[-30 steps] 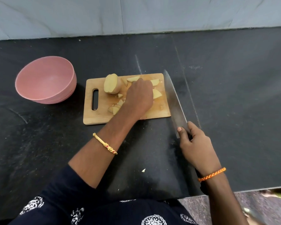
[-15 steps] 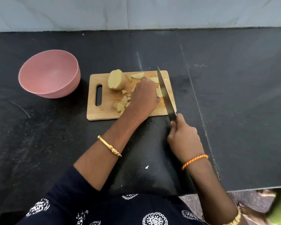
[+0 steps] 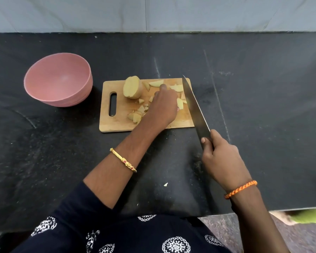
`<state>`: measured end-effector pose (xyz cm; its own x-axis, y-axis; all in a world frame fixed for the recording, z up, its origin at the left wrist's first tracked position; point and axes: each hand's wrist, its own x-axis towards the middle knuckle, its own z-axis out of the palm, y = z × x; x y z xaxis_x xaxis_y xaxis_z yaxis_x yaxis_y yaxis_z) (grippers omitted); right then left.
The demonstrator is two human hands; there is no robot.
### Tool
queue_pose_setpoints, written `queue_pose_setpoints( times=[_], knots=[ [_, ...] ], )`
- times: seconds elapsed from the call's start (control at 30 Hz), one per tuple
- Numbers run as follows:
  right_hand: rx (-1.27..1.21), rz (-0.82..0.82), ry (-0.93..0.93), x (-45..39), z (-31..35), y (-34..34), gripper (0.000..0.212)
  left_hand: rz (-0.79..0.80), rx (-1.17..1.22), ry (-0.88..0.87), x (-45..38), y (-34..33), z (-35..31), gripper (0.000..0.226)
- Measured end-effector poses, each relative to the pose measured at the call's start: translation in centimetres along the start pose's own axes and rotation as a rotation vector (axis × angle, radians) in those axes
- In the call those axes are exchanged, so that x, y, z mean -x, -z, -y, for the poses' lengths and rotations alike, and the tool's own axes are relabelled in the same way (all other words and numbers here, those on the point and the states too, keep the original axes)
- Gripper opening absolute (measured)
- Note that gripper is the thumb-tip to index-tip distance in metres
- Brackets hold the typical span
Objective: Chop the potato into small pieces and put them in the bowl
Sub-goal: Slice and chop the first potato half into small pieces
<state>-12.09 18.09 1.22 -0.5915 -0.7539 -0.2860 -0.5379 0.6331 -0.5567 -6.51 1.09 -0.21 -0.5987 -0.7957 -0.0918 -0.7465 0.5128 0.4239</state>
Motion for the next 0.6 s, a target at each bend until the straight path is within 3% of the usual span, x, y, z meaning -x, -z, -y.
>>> queue_pose_setpoints(
  times=[0.6],
  knots=[
    [0.002,0.004,0.024,-2.7,1.4,-1.8,0.015,0.019,0.08,0.052,-1.7,0.2,0.7,0.034]
  ],
)
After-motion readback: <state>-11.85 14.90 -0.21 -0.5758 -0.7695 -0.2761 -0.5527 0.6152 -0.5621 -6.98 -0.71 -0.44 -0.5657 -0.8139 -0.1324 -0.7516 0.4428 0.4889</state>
